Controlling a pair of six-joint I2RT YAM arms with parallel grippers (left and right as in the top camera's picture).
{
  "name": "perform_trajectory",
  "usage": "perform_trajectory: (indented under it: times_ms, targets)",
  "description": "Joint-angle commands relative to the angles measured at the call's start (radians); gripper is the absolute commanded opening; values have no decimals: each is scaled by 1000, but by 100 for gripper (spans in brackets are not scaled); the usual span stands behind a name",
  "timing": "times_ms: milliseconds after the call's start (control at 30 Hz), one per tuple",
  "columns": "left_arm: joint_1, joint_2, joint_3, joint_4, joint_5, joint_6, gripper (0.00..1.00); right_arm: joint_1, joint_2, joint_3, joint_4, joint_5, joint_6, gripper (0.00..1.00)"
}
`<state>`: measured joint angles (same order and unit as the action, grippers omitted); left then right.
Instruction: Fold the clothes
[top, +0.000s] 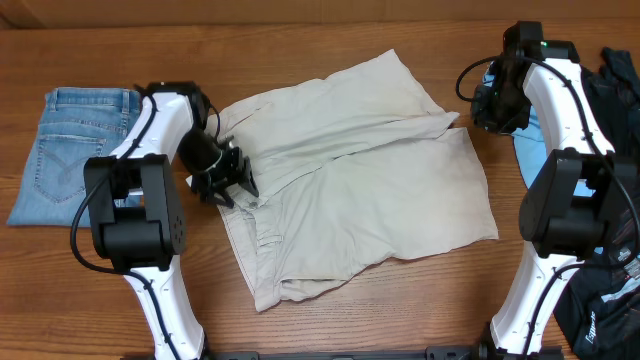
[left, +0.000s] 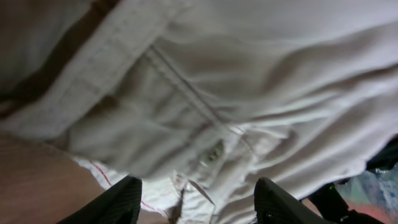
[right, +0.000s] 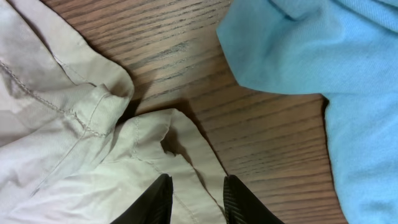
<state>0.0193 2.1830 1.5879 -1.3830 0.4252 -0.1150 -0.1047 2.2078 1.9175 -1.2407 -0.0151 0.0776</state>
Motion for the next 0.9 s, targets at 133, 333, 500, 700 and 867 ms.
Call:
perform_trajectory:
  times_ms: [133,333,500,700,867]
  targets:
    - [-1,11,-75,121,-24,-51,60,2,-6,0,3,-5,-8,31]
    - [2,11,-48,190,-6,-52,38,2,-6,0,1,-5,-8,31]
    - [27,11,50,152,-6,-42,36,2,-6,0,1,-5,-8,31]
    - [32,11,97,117,-6,-42,43,2,-6,0,1,-5,-8,31]
    - [21,11,85,122,-6,-44,46,2,-6,0,1,-5,-8,31]
